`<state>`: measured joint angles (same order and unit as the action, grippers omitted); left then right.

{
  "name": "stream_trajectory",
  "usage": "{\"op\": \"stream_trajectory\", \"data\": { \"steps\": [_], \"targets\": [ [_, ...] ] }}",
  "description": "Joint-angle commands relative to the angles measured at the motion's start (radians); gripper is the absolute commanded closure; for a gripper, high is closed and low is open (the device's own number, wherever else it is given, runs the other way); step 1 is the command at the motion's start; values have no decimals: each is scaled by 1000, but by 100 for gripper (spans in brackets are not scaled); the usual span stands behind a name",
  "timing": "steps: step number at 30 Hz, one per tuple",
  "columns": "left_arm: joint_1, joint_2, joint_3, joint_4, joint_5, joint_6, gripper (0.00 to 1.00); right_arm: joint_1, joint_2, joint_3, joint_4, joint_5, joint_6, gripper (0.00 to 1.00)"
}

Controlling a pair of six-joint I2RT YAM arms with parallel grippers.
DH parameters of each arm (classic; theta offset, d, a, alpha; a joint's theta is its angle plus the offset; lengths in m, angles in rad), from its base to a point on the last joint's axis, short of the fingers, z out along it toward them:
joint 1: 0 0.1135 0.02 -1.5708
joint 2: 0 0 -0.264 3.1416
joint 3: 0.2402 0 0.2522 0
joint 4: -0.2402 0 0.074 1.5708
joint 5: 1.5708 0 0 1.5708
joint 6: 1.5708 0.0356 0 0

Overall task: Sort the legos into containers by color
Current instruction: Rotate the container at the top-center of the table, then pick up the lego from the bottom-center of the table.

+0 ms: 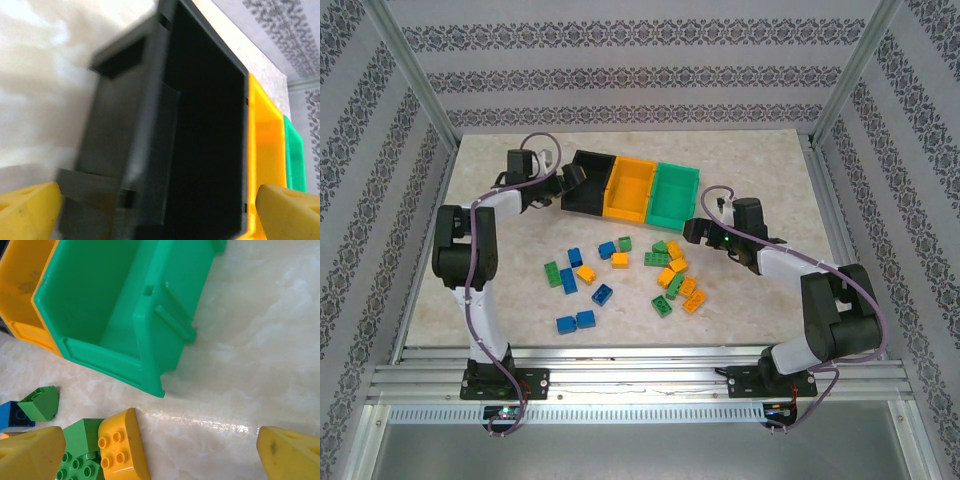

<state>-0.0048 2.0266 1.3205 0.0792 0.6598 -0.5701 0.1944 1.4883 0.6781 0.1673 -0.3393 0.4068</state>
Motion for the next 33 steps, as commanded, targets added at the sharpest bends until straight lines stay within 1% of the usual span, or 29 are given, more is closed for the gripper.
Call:
{"op": "stream_trajectory", "data": {
  "steps": [1,4,8,12,15,18,22,25,28,31,32,33],
  "targets": [
    [-63,-54,-75,44,8,-33,0,9,-9,-7,3,19,21,2],
    [-76,-86,-125,44,-10,-40,0,10,10,6,-7,13,20,2],
    [-79,-133,-225,122,30,-82,0,15,21,8,-1,3,20,2],
    [-73,-186,-291,131,32,-53,0,34,21,16,-1,-18,-12,2],
    [-54,-250,-328,131,34,-29,0,77,17,38,-46,-14,-28,2],
    [-37,-355,-389,123,-8,8,0,178,-15,64,-120,45,-42,3],
    [-34,-499,-499,108,-143,88,1,384,-58,114,-227,139,-32,5],
    [-32,-572,-610,178,-229,108,1,537,-31,189,-330,203,-22,5],
    [-26,-600,-712,276,-290,103,1,672,28,273,-412,280,1,5],
    [-9,-619,-798,392,-305,50,1,748,101,325,-415,338,31,6],
    [-4,-625,-806,400,-298,42,1,758,136,353,-428,341,40,6],
    [-3,-626,-805,391,-296,42,1,762,167,380,-438,342,47,9]
  ]
}}
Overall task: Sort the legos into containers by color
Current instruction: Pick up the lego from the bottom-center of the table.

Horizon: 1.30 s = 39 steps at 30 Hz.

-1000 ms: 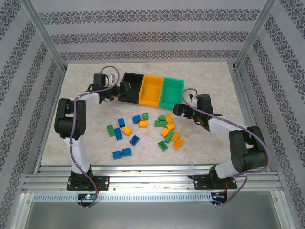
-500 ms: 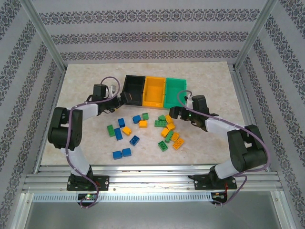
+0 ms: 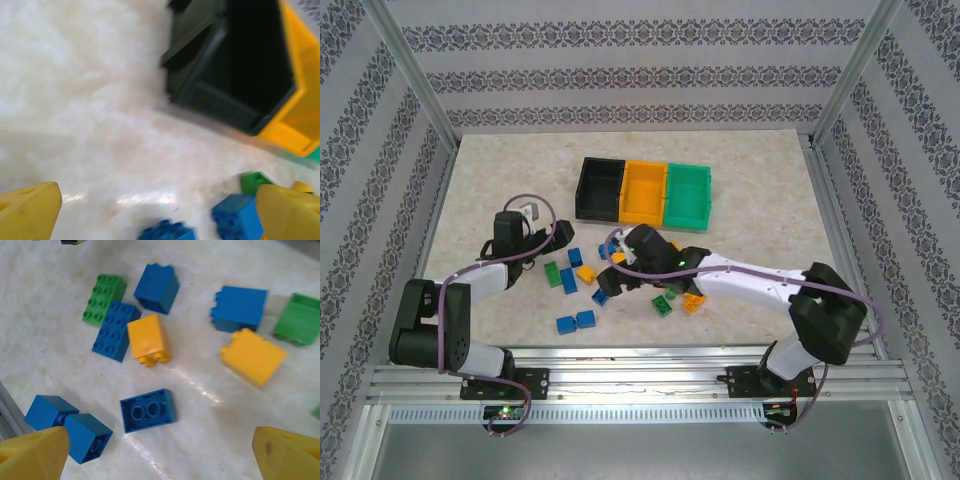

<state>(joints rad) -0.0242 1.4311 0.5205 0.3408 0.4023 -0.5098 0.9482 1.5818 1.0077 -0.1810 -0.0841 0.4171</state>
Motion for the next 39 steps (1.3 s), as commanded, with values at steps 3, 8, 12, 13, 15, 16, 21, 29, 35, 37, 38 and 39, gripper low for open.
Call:
{"op": "stream_trajectory", "data": {
  "steps": [3,8,12,13,15,16,21,29,35,37,38,39],
  "targets": [
    [15,-19,-23,146,-40,-51,1,26,162,125,-90,84,69,10],
    [18,-3,-47,195,-34,-93,1,63,280,238,-138,134,65,11],
    [19,-15,-54,202,-36,-98,1,74,337,283,-170,101,56,14],
    [20,-21,-57,200,-40,-95,1,79,349,285,-169,95,58,14],
    [22,-42,-57,185,-51,-87,1,89,365,286,-176,98,61,15],
    [22,-57,-61,176,-62,-83,1,93,373,285,-178,92,60,15],
    [23,-95,-79,172,-99,-71,1,112,405,295,-210,78,60,16],
    [24,-74,-64,162,-82,-64,1,110,430,320,-233,114,52,31],
    [23,-50,-57,165,-65,-71,1,107,420,325,-226,87,47,52],
    [23,-46,-56,171,-56,-74,1,103,399,327,-223,87,44,53],
    [23,-45,-56,173,-54,-75,1,99,384,331,-219,86,41,53],
    [23,-43,-57,175,-55,-75,1,93,372,334,-217,84,40,53]
  ]
}}
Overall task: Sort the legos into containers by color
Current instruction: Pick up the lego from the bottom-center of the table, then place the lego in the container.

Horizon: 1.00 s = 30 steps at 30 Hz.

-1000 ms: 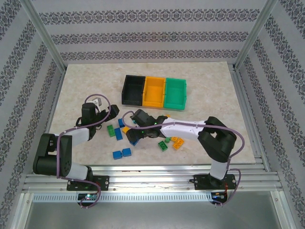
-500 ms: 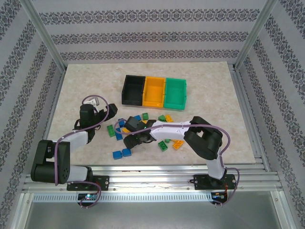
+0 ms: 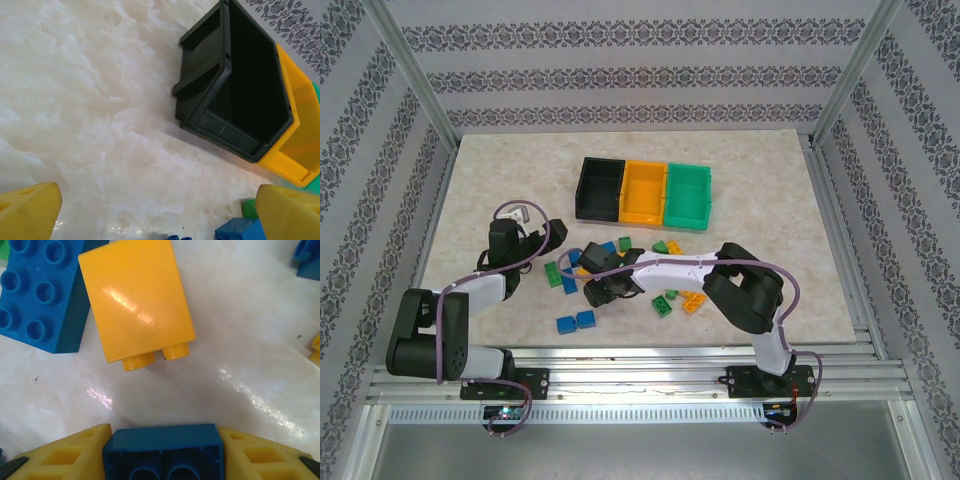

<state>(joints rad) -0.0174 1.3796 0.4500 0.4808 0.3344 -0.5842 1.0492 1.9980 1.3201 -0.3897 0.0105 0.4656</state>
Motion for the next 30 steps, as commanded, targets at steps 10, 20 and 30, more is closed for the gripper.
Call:
{"op": "stream_trajectory", "data": {
  "steps": [10,20,30],
  "targets": [
    [20,12,18,13,-10,-2,1,-238,-111,174,-32,-9,-68,58],
    [26,-17,18,-15,-34,21,1,-471,115,469,-124,74,-97,43],
    [26,4,21,-2,-18,12,1,-391,-25,271,-92,68,-119,32]
  ]
}}
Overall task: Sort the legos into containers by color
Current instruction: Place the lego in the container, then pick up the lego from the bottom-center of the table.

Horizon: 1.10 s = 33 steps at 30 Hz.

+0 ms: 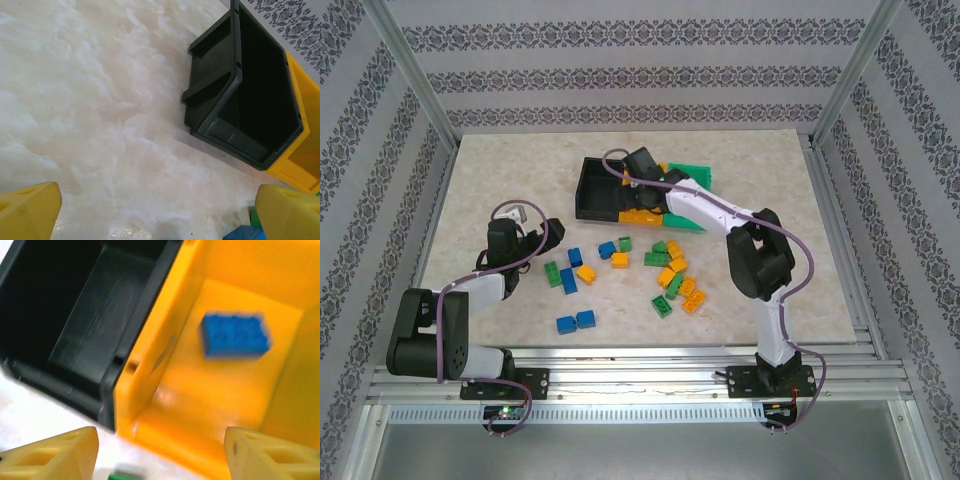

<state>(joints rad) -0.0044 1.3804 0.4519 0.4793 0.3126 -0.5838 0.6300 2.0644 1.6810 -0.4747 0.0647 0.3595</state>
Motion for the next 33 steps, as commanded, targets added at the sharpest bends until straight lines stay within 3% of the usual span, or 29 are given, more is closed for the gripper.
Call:
{"op": "stream_trajectory", "data": {
  "steps": [1,8,18,33],
  "targets": [
    [12,7,20,-1,6,11,1,37,-121,-136,10,7,-12,32],
    [14,23,15,24,17,-4,1,166,-291,-392,54,-56,-32,32],
    [14,33,16,32,28,-11,1,471,-219,-375,-28,-207,-153,30],
    [17,36,14,37,31,-14,1,518,-70,-223,-115,-254,-372,25]
  ]
}}
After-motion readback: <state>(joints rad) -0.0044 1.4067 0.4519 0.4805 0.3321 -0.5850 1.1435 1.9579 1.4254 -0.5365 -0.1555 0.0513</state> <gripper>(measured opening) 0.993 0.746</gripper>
